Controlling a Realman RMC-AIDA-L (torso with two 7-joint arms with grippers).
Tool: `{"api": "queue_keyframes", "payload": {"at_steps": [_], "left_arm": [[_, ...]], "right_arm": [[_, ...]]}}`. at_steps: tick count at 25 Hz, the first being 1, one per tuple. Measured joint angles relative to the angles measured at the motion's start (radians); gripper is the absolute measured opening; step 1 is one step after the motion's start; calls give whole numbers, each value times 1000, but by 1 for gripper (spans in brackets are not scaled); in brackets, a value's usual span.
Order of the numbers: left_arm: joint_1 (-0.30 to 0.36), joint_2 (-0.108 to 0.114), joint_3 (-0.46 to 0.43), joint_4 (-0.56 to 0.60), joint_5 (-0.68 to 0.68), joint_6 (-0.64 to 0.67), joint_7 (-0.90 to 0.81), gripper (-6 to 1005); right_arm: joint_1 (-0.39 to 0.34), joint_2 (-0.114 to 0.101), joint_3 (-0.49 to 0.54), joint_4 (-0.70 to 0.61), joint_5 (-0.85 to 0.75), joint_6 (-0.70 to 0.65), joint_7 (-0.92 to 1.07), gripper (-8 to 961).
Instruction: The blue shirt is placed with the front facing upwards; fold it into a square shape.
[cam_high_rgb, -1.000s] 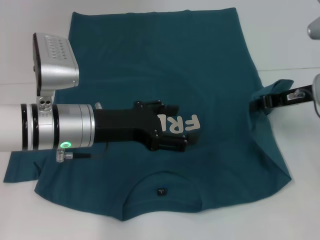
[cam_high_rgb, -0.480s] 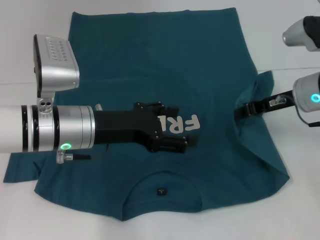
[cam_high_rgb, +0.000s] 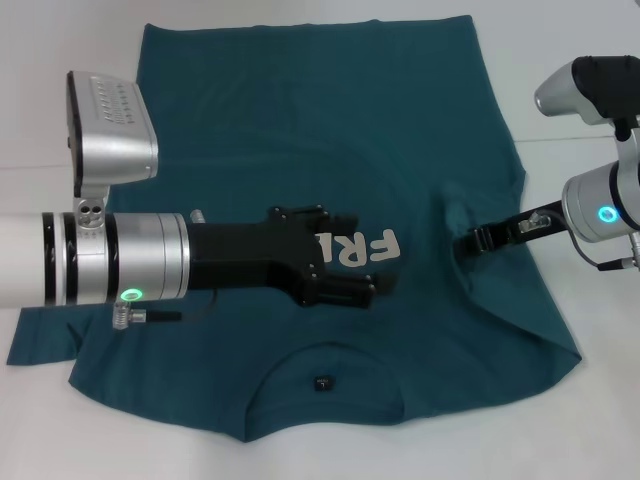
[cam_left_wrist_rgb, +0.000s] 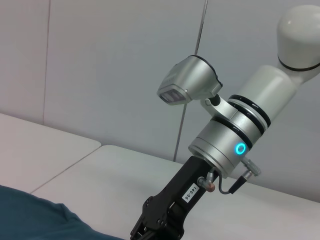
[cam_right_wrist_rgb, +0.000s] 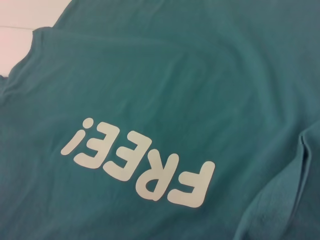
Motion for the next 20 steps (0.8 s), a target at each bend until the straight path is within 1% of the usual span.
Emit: {"api": "queue_keyframes", "payload": {"at_steps": [6,10,17,20], "left_arm": [[0,0,0,0,0,-1,0,887],[0,0,0,0,0,-2,0,886],[0,0,-1,1,0,-3,2,884],[0,0,-5,2,0,-6,2,884]], "right_arm": [[0,9,-1,12,0,29,1,69],[2,10,-1,19,3,39,0,71],[-2,10,7,20,57,56,-9,294],[-16,1,14,13,117,67,-37,386]]}}
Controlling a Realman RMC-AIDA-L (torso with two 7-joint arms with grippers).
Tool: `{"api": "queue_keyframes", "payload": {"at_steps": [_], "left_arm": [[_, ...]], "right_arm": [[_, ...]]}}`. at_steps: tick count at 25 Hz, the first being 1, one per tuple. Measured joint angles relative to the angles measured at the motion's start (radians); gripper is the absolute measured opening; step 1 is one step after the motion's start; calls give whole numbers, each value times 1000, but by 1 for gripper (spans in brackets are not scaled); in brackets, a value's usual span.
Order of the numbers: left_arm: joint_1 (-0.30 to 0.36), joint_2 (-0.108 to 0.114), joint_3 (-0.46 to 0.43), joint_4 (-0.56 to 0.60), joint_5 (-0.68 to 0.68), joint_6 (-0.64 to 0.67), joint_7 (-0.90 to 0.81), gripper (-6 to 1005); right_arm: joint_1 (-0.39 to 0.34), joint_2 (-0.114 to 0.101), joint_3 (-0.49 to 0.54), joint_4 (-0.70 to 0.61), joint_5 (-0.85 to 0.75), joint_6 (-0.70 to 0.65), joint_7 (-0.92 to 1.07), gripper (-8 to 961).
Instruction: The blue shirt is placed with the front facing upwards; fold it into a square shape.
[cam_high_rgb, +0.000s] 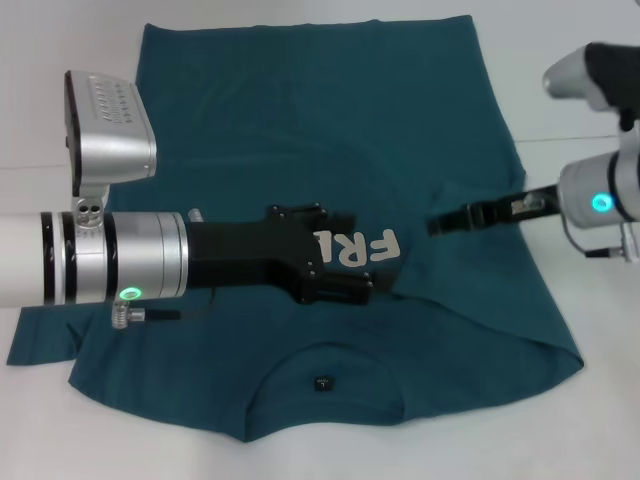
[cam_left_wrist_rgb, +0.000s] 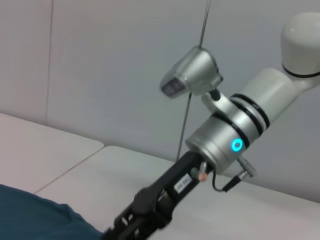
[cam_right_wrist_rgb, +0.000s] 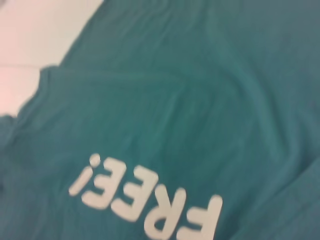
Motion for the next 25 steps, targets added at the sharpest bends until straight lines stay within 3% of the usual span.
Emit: {"api": "queue_keyframes", "payload": {"at_steps": [4,10,14,19,25], "left_arm": [[0,0,-1,3,-1,-9,0,883],[-6,0,-4,11,-3,-24,-4,881],[-11,-1,-4,29,-22,-46,-10,880],[-23,3,-6,53,-39,-86,-51,879],[-26,2,-30,63,-56,-125,-104,878]], "right_arm": [[-35,-17,36,-2,139,4,-109,517],[-118,-25,85,-6,402,-27,-422,746],[-173,-32,86,-25,486,-67,-596,909],[-208,-44,81,-31,482,-120,-753,939],[-272,-24,91,-81,488,-264,-951,945]]}}
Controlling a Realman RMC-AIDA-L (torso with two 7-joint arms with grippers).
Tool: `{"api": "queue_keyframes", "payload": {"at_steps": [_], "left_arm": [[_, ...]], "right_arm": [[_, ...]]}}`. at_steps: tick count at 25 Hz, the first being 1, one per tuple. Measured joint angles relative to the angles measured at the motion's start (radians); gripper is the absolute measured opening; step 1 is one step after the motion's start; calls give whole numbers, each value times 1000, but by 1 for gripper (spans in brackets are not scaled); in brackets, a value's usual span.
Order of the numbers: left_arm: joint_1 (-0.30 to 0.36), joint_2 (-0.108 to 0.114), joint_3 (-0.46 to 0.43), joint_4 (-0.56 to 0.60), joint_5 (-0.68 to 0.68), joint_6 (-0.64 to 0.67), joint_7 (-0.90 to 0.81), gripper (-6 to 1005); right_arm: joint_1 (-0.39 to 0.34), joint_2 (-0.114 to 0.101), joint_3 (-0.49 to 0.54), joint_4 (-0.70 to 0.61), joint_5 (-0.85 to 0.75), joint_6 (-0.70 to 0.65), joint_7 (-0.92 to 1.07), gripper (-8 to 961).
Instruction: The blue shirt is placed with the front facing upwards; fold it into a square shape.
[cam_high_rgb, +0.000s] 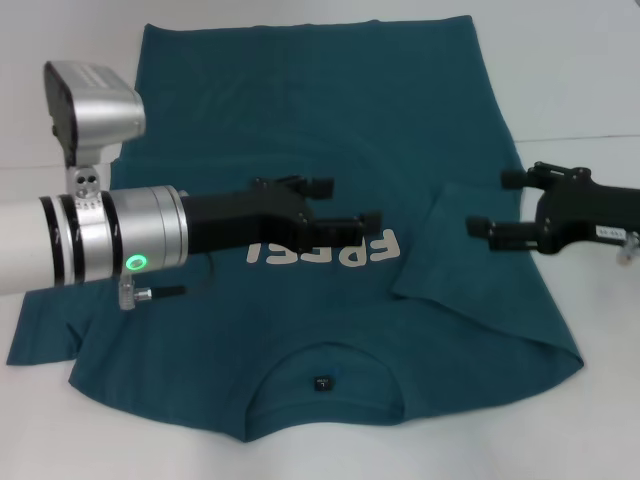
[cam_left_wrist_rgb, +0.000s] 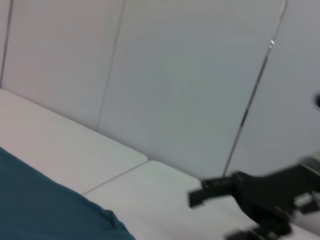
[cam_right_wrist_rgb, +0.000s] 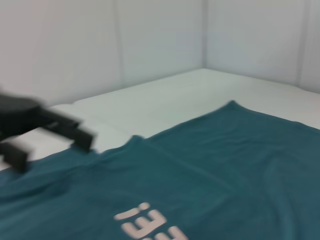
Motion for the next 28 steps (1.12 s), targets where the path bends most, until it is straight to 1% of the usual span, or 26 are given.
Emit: {"api": "queue_keyframes", "payload": {"at_steps": [2,4,6,10,12,13,14,16,19,22,25,26,27,28], "left_arm": [[0,0,-14,1,-3,-1,-17,877],[0,1,-17,1,-7,1,-23,877],[7,2,-24,1,-14,7,-26,876],[30,7,-34,-14,-7,3,-68,875],[48,12,-37,-32,-2,0,-102,875],[61,16,-38,-43,0,-1,-120,874],[75,20,-41,-57,4,-2,-141,874],[105,26,-42,-86,9,-4,-178,874],[165,31,-42,-157,18,-20,-251,873],[216,30,-42,-241,63,-40,-331,872],[242,27,-44,-320,177,-59,-450,871],[242,27,-44,-320,177,-59,-450,871],[246,25,-51,-361,264,-61,-536,871],[246,25,-55,-381,308,-59,-584,871]], "right_arm": [[-26,1,20,-25,6,-77,-38,945],[-51,-11,42,-58,5,-172,-56,945],[-70,-32,47,-81,-3,-252,-51,945],[-104,-88,85,-94,-5,-405,-33,945],[-115,-104,124,-96,-6,-476,-35,945],[-119,-108,145,-98,-6,-496,-37,945],[-123,-109,164,-101,-6,-506,-39,945],[-130,-103,190,-105,-6,-501,-45,945],[-131,-82,219,-107,-6,-454,-60,945],[-126,-62,221,-107,-6,-407,-70,945],[-117,-50,217,-105,-6,-386,-67,945],[-114,-46,217,-103,-6,-378,-62,945],[-111,-41,220,-102,-5,-367,-54,945],[-109,-35,224,-103,-4,-354,-42,945]]}}
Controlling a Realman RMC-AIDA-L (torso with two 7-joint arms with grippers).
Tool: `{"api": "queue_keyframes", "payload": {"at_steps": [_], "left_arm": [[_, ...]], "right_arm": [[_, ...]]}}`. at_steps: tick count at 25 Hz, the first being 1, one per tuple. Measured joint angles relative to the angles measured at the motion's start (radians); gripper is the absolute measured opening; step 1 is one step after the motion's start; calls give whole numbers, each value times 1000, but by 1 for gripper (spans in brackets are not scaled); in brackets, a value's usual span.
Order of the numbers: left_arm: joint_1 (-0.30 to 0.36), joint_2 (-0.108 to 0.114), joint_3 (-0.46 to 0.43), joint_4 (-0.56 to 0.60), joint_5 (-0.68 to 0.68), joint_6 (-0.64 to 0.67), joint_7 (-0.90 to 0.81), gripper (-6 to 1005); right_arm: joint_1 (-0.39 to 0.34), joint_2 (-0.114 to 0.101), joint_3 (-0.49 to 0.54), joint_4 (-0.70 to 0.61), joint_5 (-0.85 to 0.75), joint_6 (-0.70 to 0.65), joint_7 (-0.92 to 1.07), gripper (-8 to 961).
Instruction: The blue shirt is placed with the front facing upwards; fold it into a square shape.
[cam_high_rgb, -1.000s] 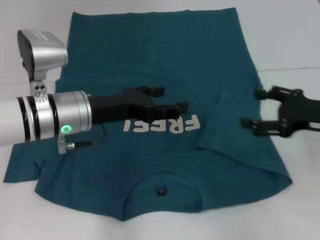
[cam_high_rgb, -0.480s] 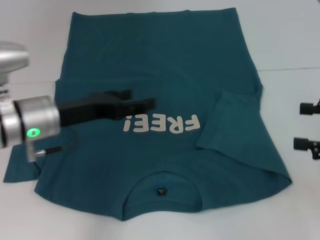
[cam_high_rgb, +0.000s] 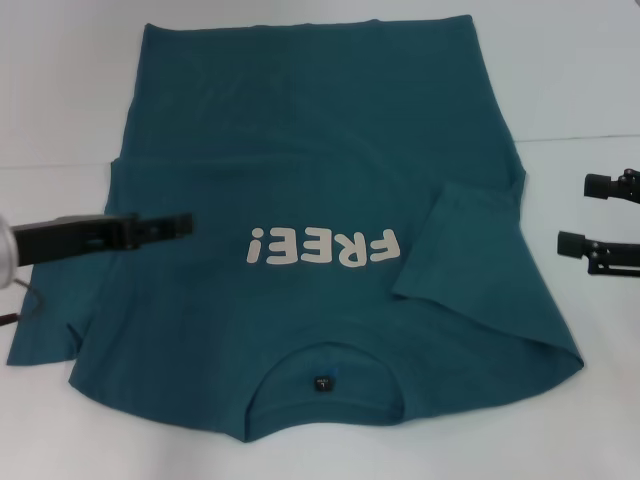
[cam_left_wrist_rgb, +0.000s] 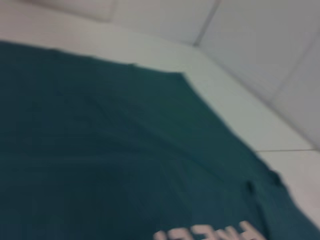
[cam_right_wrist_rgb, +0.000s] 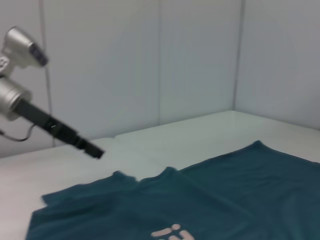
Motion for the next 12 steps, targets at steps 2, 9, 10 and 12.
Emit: {"api": "queue_keyframes", "payload": {"at_steps": [2,9,10,12], "left_arm": [[0,0,-9,-36,66,9,-75,870],[1,1,-45,-125,224,46,-250,869],[-1,3,-56,-134,246,49,-280,868],[-5,7,-69,-140,277,54,-318,868]], "right_arm": [[2,9,6,-3,3,32,26,945],[8,40,9,7,4,106,45,945],[8,44,10,7,5,112,43,945],[10,48,10,9,6,116,37,945]]}}
